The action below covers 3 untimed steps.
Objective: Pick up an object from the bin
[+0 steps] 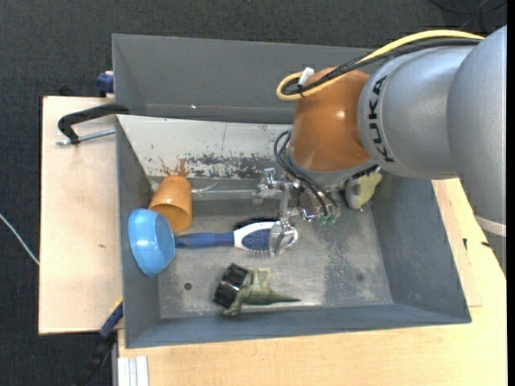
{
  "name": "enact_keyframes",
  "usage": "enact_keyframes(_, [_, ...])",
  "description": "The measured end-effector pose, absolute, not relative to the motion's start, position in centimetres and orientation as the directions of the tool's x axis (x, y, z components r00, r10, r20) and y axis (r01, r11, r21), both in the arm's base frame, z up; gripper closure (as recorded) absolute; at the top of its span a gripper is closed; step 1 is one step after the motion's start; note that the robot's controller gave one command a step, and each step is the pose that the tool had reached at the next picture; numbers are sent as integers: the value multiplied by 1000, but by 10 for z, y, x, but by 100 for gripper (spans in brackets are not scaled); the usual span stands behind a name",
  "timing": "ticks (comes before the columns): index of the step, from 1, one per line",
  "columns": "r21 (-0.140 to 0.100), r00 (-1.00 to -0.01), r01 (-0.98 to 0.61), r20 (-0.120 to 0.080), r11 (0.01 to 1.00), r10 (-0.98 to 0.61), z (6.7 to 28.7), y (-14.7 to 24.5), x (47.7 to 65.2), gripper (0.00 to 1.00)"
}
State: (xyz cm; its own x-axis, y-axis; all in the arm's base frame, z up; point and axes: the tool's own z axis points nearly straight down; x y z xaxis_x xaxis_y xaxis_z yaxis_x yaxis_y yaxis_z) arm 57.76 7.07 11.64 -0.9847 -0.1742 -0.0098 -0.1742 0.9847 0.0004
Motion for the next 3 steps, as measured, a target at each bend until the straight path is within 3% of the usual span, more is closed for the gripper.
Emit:
enact_keyframes(1, [3, -998, -55, -4, 998, -55, 72, 69, 601, 0])
enact_keyframes(2, [1, -998, -57, -2, 998, -57, 74, 70, 602, 0])
enact_keyframes(3, [2, -998, -56, -14, 998, -56, 77, 71, 605, 100])
